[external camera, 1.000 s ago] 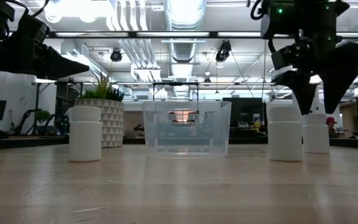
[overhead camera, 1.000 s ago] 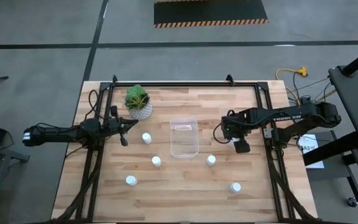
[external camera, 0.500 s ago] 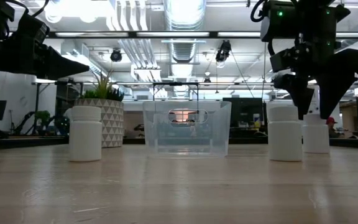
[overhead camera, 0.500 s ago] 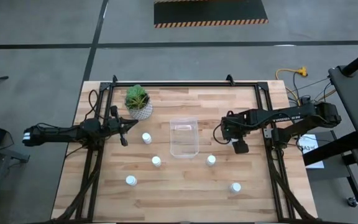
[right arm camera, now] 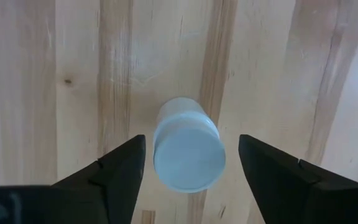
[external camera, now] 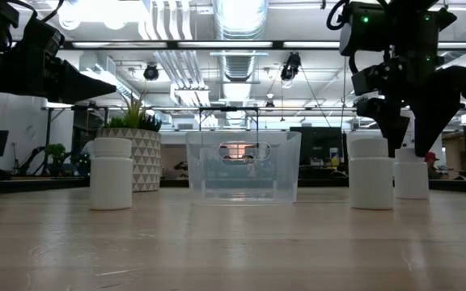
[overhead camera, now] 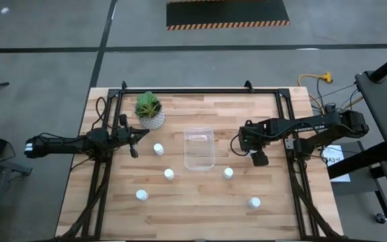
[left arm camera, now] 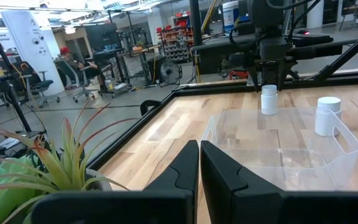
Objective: Pick and place pill bottles into a basket
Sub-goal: Put the white pill bottle into the transparent container
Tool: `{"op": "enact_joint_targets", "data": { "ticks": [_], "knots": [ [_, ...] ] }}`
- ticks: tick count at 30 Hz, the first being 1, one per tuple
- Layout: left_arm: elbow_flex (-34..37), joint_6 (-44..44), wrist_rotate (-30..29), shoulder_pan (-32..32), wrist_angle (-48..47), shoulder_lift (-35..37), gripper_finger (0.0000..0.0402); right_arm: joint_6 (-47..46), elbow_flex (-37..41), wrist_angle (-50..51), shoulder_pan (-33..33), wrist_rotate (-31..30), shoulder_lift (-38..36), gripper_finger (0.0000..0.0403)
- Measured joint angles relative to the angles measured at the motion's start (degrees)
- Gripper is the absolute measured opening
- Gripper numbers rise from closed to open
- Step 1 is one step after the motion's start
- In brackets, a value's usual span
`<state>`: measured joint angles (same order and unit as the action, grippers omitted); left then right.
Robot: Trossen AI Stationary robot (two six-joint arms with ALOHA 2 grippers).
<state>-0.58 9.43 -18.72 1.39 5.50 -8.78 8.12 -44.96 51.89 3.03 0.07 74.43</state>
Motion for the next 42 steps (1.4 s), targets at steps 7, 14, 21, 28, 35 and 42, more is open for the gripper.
{"op": "enact_joint_targets", "data": {
  "ticks": [7, 14, 21, 28, 35, 42],
  "knots": [
    [0.01, 0.0, 0.0, 0.0, 0.01, 0.0, 0.0, -0.17, 0.4, -0.01, 0.0, 0.47, 0.02, 0.0228],
    [0.02, 0.0, -0.01, 0.0, 0.0, 0.0, 0.0, -0.2, 0.4, -0.21, -0.02, 3.07, 0.02, 0.0198],
    [0.0, 0.0, 0.0, 0.0, 0.02, 0.0, 0.0, 0.04, 0.4, -0.23, 0.0, 3.13, 0.02, 0.0143],
    [0.02, 0.0, -0.01, 0.0, 0.02, 0.0, 0.0, 0.06, 0.4, -0.16, 0.0, 3.11, 0.03, 0.0143],
    [0.01, 0.0, 0.0, -0.01, 0.01, 0.0, 0.0, 0.93, -0.37, 0.5, 0.0, 2.96, 0.03, 0.0143],
    [0.0, -0.01, -0.01, 0.0, 0.0, 0.0, 0.0, 1.33, -4.78, 2.96, -0.02, 2.78, 0.02, 0.0143]
  ]
}}
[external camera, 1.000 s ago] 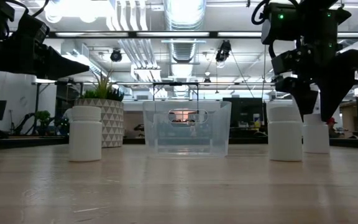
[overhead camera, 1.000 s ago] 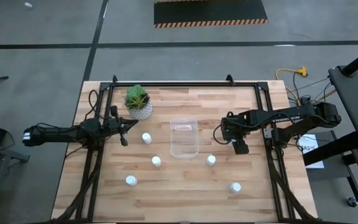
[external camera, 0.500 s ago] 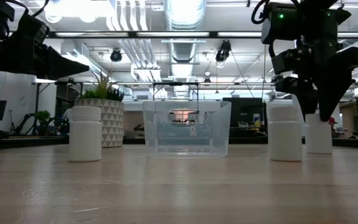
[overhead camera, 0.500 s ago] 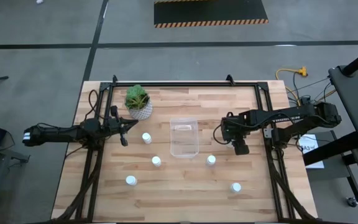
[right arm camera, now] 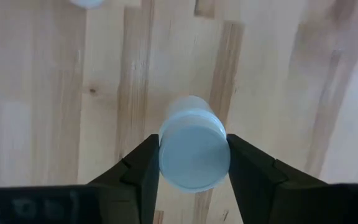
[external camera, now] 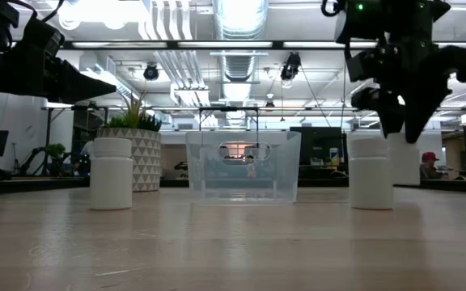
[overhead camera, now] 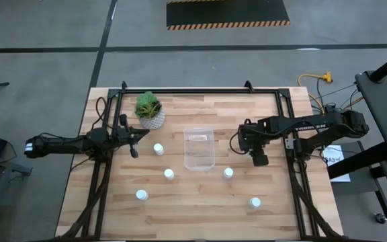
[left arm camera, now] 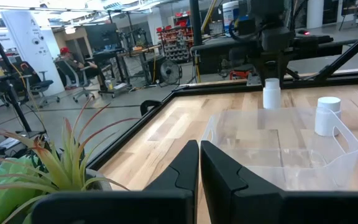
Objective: Pick and place pill bottles into a basket
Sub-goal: Put the white pill bottle into the transparent container
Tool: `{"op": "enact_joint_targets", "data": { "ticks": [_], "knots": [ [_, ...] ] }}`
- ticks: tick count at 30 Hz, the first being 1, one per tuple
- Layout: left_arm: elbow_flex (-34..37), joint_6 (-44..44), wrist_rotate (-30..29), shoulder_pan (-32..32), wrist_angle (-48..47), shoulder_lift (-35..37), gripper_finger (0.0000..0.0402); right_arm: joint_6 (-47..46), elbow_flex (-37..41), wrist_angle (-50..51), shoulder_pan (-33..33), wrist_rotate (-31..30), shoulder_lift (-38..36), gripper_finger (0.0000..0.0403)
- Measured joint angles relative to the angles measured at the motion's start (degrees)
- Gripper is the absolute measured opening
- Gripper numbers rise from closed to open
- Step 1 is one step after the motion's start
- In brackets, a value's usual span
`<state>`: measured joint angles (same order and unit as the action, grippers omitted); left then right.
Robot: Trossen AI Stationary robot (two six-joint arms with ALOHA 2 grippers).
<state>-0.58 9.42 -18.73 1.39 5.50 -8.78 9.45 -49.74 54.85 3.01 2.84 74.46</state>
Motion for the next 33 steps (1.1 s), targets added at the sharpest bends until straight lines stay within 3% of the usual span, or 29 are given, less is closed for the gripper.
{"op": "enact_joint_targets", "data": {
  "ticks": [11, 33],
  "knots": [
    [0.02, 0.0, 0.0, 0.0, 0.02, 0.0, 0.0, 0.2, -13.53, 8.98, 0.44, -0.14, 3.05, 0.0143],
    [0.01, 0.0, 0.0, -0.01, 0.0, 0.0, 0.0, 14.55, -43.99, 17.03, 8.96, -1.5, 25.0, 0.0143]
  ]
}}
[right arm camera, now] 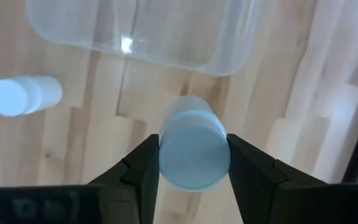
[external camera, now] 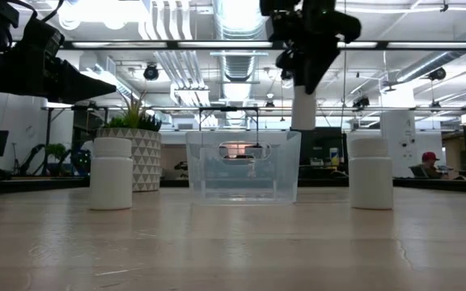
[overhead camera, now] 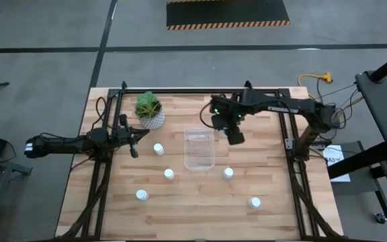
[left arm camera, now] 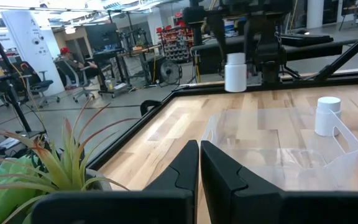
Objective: Pick and place pill bottles into a basket
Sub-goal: Put the white pill bottle into the transparent container
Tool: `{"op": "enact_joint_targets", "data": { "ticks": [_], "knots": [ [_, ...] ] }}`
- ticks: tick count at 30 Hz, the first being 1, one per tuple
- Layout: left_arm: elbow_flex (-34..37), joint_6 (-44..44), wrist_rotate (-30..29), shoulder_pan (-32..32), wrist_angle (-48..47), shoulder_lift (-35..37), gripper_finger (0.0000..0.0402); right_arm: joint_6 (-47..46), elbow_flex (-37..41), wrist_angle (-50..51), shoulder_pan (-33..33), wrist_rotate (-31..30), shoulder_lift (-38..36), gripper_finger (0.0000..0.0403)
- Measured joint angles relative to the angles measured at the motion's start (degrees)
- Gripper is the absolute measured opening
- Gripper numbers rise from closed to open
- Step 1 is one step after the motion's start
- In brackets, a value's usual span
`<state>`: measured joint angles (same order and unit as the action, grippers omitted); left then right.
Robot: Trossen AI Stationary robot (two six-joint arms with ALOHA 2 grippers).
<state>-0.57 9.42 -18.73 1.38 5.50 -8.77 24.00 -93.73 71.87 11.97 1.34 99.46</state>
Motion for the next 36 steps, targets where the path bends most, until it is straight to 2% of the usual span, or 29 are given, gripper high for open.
{"op": "enact_joint_targets", "data": {
  "ticks": [11, 24, 36],
  "knots": [
    [-0.01, -0.01, -0.01, 0.01, 0.0, 0.0, 0.0, 3.5, -9.13, -0.2, 0.78, 0.65, 7.29, 0.0143],
    [0.01, 0.01, 0.01, 0.01, 0.0, 0.04, 0.0, 5.37, -9.18, -4.23, 0.65, 2.76, 11.29, 0.0143],
    [-0.01, 0.01, 0.01, 0.01, 0.0, 0.02, 0.0, 6.04, -9.16, -5.44, 0.65, 5.16, 18.78, 0.0143]
  ]
}}
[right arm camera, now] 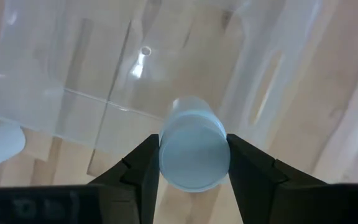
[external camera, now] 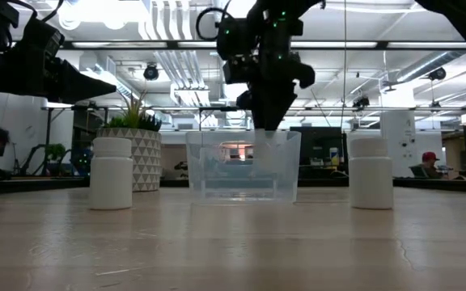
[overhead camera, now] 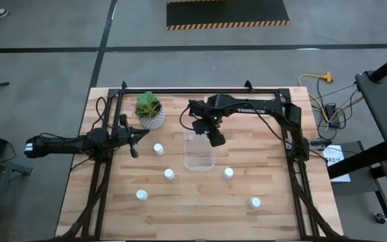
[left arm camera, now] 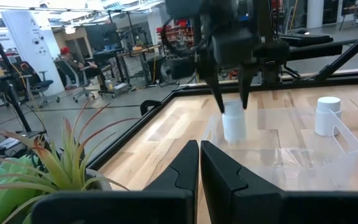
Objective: Pick and place pill bottles into a basket
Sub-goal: Put the white pill bottle into the transparent container
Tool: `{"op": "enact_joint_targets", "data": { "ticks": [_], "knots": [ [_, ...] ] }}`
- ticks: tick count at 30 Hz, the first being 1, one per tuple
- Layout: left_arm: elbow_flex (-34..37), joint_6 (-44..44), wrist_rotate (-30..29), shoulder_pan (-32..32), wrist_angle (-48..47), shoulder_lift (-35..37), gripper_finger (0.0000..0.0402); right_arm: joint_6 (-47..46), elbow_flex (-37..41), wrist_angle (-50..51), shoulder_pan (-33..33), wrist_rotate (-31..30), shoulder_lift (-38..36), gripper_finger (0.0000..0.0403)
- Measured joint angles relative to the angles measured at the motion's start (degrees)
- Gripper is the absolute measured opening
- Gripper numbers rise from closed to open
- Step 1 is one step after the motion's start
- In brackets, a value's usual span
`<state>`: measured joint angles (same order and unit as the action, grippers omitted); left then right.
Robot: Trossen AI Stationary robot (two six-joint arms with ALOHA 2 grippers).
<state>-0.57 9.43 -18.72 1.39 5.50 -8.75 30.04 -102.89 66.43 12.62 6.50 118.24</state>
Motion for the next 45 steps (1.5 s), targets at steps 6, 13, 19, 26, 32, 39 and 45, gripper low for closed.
{"op": "enact_joint_targets", "data": {
  "ticks": [6, 13, 19, 26, 32, 39, 45],
  "knots": [
    [0.01, -0.01, 0.0, -0.01, 0.0, 0.0, 0.0, 0.05, 0.02, -1.99, 0.0, 0.04, 2.65, 0.0143],
    [0.02, -0.02, 0.0, -0.02, 0.02, 0.0, 0.0, 0.75, 0.57, -3.66, -0.04, 0.17, 2.71, 0.0143],
    [0.01, -0.01, 0.0, 0.0, 0.0, 0.0, 0.0, 0.55, 1.09, -3.37, -0.11, 0.15, 2.6, 0.0144],
    [0.01, -0.02, 0.0, -0.02, 0.02, 0.0, 0.0, 0.17, 1.81, -3.15, -0.09, -0.02, 2.69, 0.0151],
    [0.01, 0.0, 0.0, 0.0, 0.0, -0.02, 0.0, 0.28, 1.99, -2.43, -0.11, -0.12, 2.69, 0.0184],
    [0.02, 0.0, 0.0, 0.0, 0.01, -0.02, 0.0, 0.35, 2.08, -1.68, -0.11, -0.55, 2.69, 0.0196],
    [0.0, -0.01, 0.0, 0.0, 0.0, -0.02, 0.0, 0.37, 2.02, -1.4, -0.09, -0.63, 2.69, 0.0195]
  ]
}}
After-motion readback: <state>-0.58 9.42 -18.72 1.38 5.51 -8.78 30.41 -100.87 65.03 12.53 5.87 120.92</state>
